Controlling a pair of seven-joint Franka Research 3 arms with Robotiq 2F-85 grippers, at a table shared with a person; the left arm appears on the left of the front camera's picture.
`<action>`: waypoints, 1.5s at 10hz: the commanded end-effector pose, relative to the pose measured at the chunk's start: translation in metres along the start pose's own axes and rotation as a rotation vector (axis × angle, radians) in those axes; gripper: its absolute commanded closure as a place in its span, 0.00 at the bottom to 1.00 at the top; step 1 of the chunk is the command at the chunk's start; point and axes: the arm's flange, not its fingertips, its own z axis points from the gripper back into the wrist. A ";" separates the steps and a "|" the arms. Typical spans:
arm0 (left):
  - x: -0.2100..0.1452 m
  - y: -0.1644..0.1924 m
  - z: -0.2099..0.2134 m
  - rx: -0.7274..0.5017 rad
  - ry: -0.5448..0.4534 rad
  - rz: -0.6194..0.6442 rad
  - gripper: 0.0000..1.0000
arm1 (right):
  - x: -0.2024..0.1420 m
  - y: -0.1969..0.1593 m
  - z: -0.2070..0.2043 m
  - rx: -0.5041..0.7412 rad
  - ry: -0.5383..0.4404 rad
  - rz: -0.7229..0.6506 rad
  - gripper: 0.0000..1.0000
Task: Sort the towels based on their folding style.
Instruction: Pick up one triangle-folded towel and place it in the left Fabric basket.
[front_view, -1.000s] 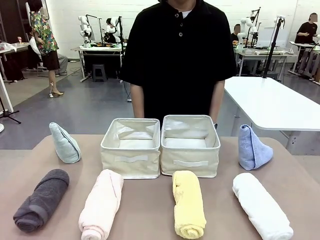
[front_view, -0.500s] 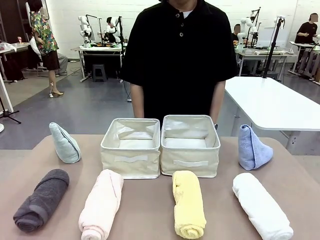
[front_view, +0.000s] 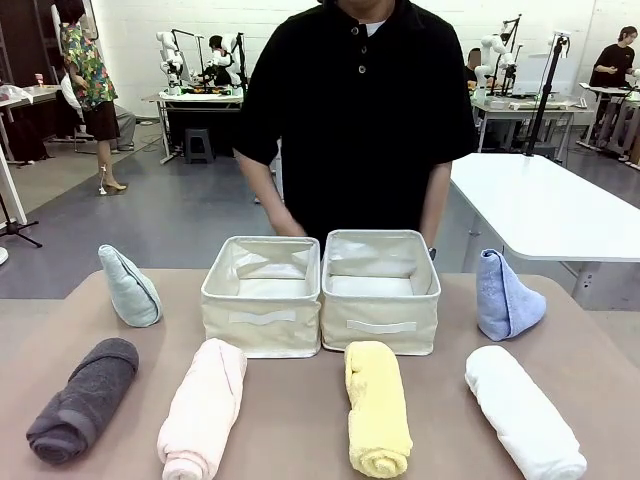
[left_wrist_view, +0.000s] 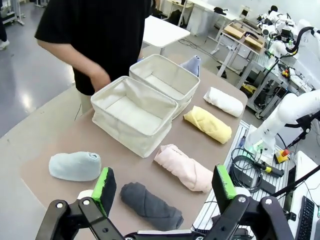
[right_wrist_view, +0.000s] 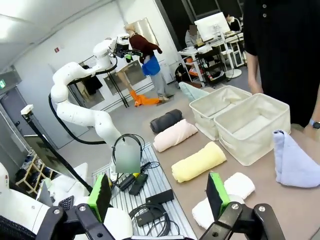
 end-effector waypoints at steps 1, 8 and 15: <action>0.001 0.002 0.004 -0.012 -0.024 -0.018 0.00 | -0.001 -0.001 0.000 0.005 -0.003 -0.006 0.00; 0.001 0.002 0.004 -0.012 -0.024 -0.018 0.00 | -0.001 -0.001 0.000 0.005 -0.003 -0.006 0.00; 0.001 0.002 0.004 -0.012 -0.024 -0.018 0.00 | -0.001 -0.001 0.000 0.005 -0.003 -0.006 0.00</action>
